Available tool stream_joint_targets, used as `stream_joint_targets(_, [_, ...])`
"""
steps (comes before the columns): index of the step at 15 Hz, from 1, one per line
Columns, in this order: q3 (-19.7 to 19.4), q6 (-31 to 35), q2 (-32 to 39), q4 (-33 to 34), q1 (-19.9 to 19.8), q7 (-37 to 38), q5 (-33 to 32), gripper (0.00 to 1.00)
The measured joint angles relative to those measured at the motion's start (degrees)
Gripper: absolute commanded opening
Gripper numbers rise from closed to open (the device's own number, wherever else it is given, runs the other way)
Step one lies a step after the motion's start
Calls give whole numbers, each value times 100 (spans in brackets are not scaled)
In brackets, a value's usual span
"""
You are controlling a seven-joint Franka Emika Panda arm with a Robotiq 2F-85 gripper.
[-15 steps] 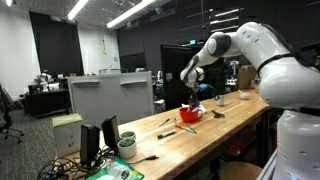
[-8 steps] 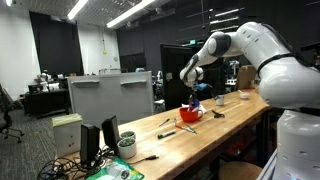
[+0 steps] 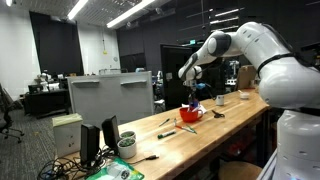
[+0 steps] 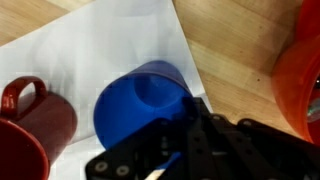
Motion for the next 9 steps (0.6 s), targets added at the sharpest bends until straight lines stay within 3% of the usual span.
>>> stream_joint_targets(9, [82,-1416,1,458,-288,-514,699,1])
